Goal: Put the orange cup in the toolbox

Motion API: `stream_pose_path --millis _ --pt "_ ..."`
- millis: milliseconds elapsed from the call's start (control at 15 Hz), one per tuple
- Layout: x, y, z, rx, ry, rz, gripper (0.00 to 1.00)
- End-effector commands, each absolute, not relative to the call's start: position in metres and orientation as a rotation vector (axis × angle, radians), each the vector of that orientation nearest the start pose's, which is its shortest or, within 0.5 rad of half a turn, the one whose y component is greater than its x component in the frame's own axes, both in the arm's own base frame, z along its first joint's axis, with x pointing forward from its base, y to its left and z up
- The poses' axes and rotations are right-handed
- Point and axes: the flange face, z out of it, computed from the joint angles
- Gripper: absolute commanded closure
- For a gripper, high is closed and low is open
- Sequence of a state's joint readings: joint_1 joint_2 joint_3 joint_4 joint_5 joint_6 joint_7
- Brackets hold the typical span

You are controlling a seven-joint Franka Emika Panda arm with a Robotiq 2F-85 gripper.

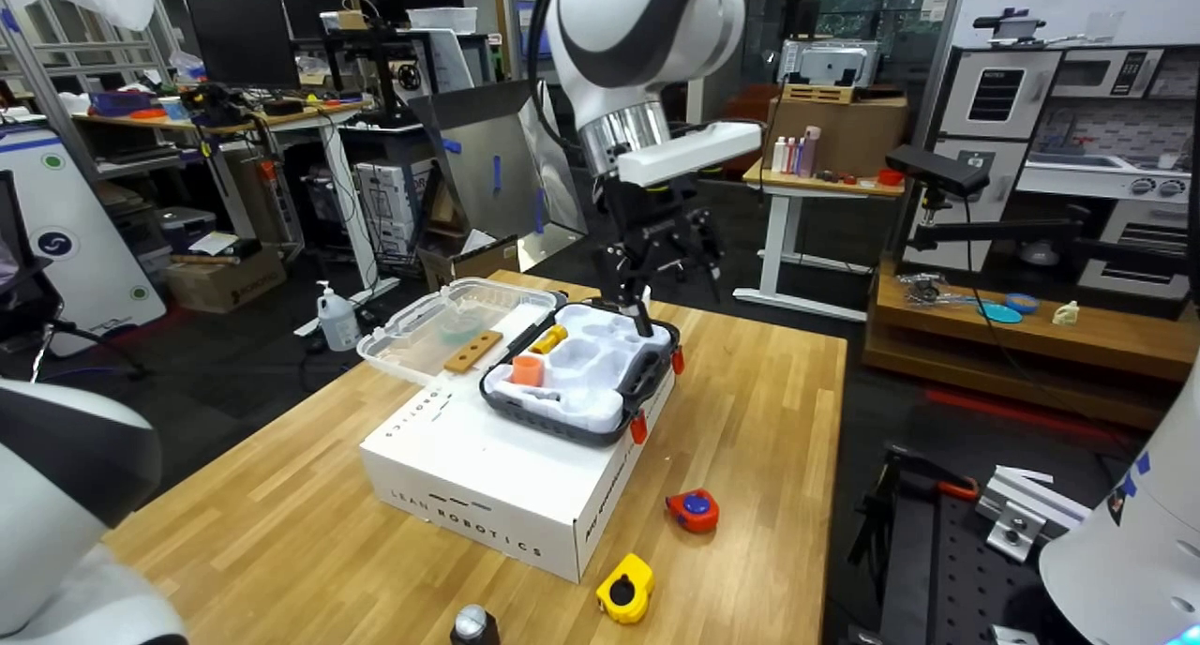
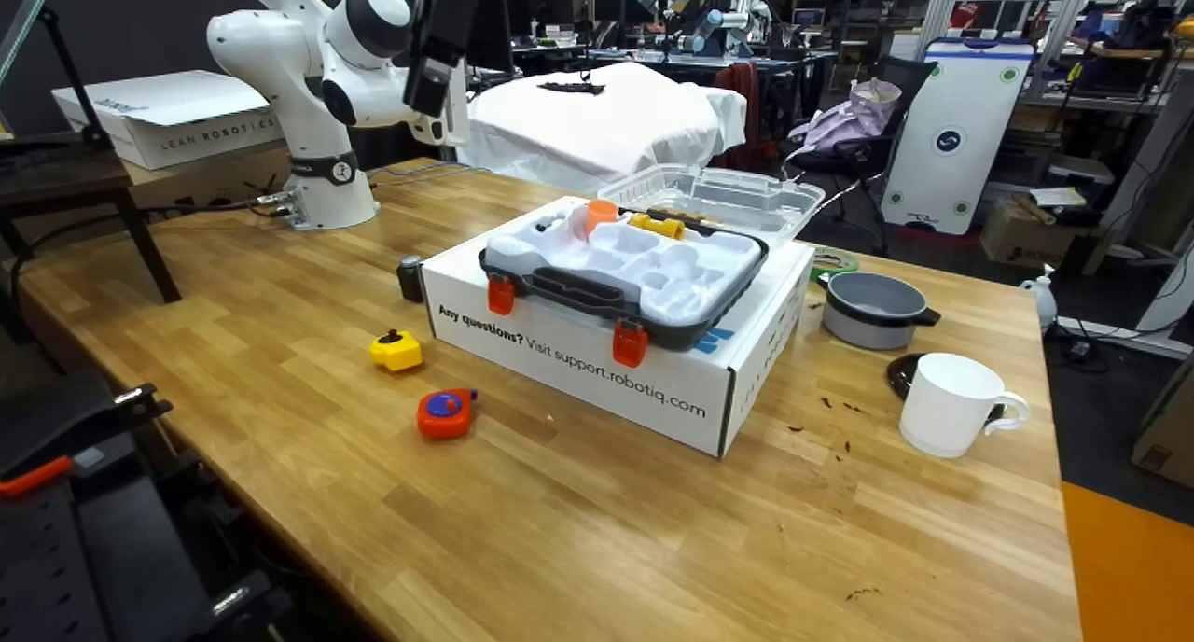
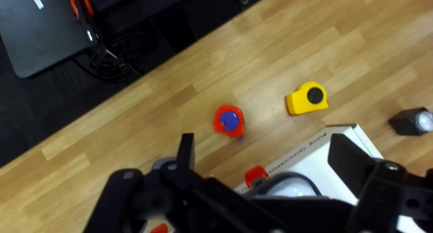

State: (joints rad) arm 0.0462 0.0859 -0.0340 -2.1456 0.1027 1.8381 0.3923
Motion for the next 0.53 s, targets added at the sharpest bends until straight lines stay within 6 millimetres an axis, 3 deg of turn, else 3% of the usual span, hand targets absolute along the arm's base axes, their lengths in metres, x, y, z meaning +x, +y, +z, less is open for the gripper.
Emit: stream_pose_path --millis 0,133,467 --pt "0.488 0.016 0.339 -3.000 0.645 0.632 0.00" --pt "0.475 0.017 0.343 -3.003 0.642 0.603 0.00" --pt "0.476 0.017 0.342 -3.004 0.644 0.586 0.00"
